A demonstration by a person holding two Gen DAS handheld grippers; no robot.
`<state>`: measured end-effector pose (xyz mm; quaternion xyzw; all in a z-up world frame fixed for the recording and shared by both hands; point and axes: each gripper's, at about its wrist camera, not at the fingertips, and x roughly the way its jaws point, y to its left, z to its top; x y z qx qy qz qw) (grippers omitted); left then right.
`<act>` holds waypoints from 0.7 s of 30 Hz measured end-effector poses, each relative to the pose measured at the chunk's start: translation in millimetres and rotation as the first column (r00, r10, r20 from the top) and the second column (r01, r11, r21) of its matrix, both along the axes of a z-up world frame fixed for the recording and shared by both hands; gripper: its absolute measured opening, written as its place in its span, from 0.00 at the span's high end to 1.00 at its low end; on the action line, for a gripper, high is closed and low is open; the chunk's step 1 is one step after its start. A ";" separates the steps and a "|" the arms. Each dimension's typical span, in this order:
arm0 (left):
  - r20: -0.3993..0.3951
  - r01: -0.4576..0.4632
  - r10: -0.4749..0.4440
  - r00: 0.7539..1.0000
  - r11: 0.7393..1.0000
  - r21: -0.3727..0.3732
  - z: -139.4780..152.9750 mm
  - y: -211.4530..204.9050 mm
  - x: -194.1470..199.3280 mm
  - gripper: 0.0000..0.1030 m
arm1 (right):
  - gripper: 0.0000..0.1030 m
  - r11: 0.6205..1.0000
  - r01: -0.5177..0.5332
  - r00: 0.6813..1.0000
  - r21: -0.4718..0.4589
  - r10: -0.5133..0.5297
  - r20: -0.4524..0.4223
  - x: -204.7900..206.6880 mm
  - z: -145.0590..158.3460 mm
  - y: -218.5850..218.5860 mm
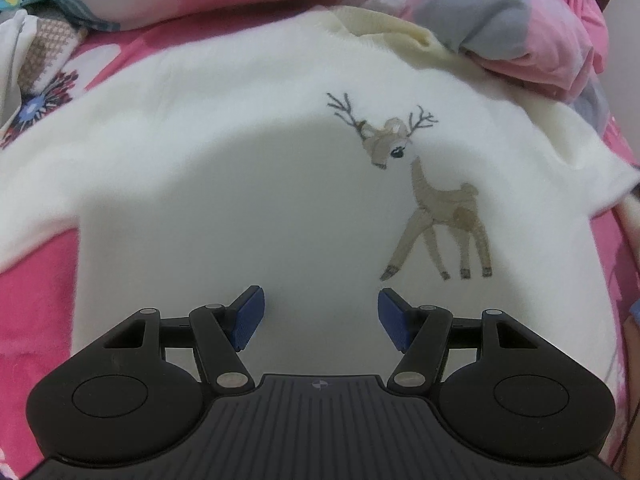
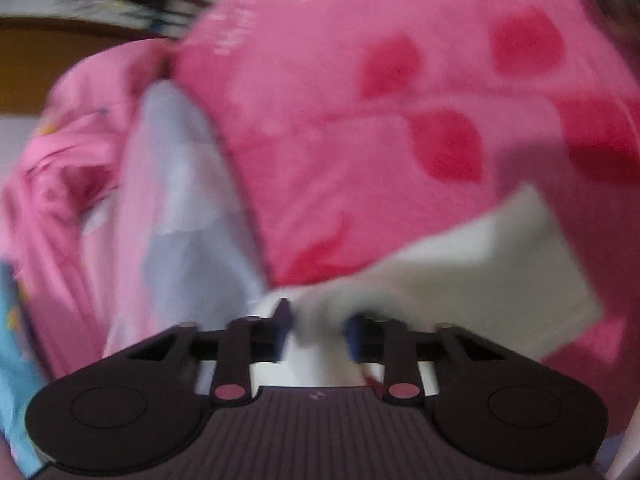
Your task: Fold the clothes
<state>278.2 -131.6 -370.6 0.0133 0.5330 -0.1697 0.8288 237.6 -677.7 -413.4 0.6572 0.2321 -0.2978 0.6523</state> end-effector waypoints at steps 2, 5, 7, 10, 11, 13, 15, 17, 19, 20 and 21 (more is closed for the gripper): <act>-0.002 -0.007 0.007 1.000 1.000 -0.007 -1.0 3.4 -0.1 0.39 | 0.83 0.995 -0.056 0.998 -0.083 0.058 0.023 4.6 14.8 7.9; 0.000 -0.016 0.016 1.000 1.000 -0.019 0.5 8.8 0.1 0.39 | 0.85 0.976 -0.119 0.990 -0.184 0.131 0.057 9.8 38.0 21.1; 0.005 -0.022 0.022 1.000 0.999 -0.028 2.3 12.9 0.1 0.39 | 0.86 0.964 -0.142 0.983 -0.226 0.165 0.085 11.5 54.4 31.4; 0.008 -0.036 0.036 0.999 0.998 -0.044 5.7 22.7 0.2 0.39 | 0.86 0.911 -0.221 0.949 -0.350 0.284 0.140 13.4 93.4 60.6; 0.007 -0.042 0.042 0.999 0.998 -0.048 6.6 26.3 0.4 0.39 | 0.86 0.861 -0.282 0.922 -0.424 0.365 0.127 15.8 110.5 78.9; 0.004 -0.056 0.056 0.998 0.997 -0.057 8.5 34.6 1.5 0.39 | 0.86 0.681 -0.441 0.826 -0.584 0.563 0.032 24.9 141.3 127.3; 0.006 -0.070 0.071 0.997 0.995 -0.067 11.3 44.2 2.9 0.39 | 0.86 0.367 -0.608 0.650 -0.704 0.740 -0.175 33.1 157.2 190.4; 0.009 -0.088 0.088 0.996 0.994 -0.070 13.6 53.4 5.1 0.39 | 0.82 -0.061 -0.705 0.394 -0.707 0.795 -0.461 35.2 149.9 264.0; 0.007 -0.108 0.109 0.994 0.991 -0.075 14.3 61.7 7.9 0.38 | 0.73 -0.469 -0.681 0.124 -0.562 0.682 -0.721 24.3 115.8 333.5; 0.006 -0.119 0.120 0.993 0.990 -0.075 14.4 65.6 9.4 0.38 | 0.65 -0.611 -0.641 0.024 -0.465 0.589 -0.807 14.1 92.9 360.0; 0.005 -0.128 0.129 0.992 0.989 -0.074 14.3 68.6 10.8 0.38 | 0.63 -0.724 -0.586 -0.061 -0.363 0.486 -0.872 4.2 71.0 384.1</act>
